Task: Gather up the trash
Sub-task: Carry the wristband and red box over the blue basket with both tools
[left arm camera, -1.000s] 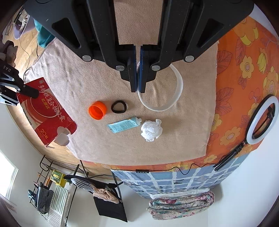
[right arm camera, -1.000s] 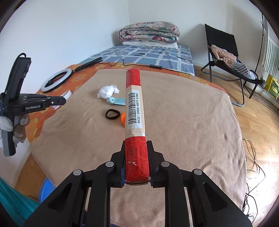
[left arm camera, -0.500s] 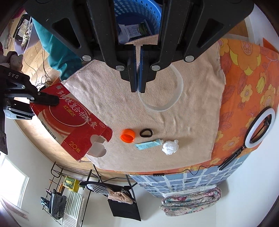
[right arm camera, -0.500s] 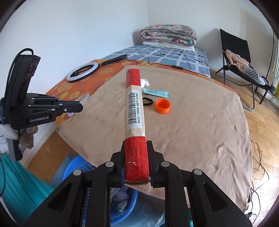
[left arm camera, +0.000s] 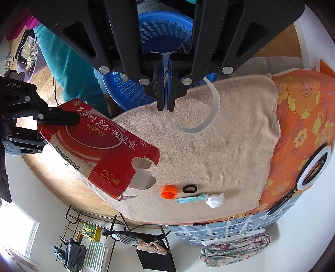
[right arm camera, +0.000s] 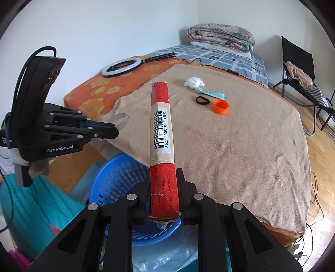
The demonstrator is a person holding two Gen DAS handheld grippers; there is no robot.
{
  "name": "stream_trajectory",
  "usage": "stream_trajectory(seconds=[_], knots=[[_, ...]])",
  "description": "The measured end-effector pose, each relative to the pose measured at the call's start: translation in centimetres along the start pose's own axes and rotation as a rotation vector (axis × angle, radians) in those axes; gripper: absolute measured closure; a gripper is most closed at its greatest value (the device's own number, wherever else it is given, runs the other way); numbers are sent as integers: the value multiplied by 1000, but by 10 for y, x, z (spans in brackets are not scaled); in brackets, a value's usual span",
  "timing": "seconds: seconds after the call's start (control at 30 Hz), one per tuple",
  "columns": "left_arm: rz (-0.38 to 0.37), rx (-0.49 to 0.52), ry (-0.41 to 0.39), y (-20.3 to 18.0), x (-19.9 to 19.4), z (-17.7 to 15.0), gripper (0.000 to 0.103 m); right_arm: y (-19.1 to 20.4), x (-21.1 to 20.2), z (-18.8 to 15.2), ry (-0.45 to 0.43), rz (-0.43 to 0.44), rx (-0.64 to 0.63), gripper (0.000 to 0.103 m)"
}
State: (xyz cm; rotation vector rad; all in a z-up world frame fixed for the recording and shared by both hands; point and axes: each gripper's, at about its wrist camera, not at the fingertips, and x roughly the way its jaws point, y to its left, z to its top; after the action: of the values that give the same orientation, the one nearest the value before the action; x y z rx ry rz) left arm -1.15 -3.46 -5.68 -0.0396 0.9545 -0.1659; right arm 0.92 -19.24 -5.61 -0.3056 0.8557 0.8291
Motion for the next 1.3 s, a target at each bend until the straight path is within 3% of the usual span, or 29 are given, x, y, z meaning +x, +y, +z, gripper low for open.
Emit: stream_trajectory(seconds=[0.5,0.93,1.3], knots=[[-33,-4,150,-7,30,-56,103,20,22,-46,119,63,1,86],[-41,-13,238,-7,54,-72,103,30,51,-73,220,95,-2,86],[-28,-12,259,-7,62,-74,103,31,78,-77,268,106,21,85]])
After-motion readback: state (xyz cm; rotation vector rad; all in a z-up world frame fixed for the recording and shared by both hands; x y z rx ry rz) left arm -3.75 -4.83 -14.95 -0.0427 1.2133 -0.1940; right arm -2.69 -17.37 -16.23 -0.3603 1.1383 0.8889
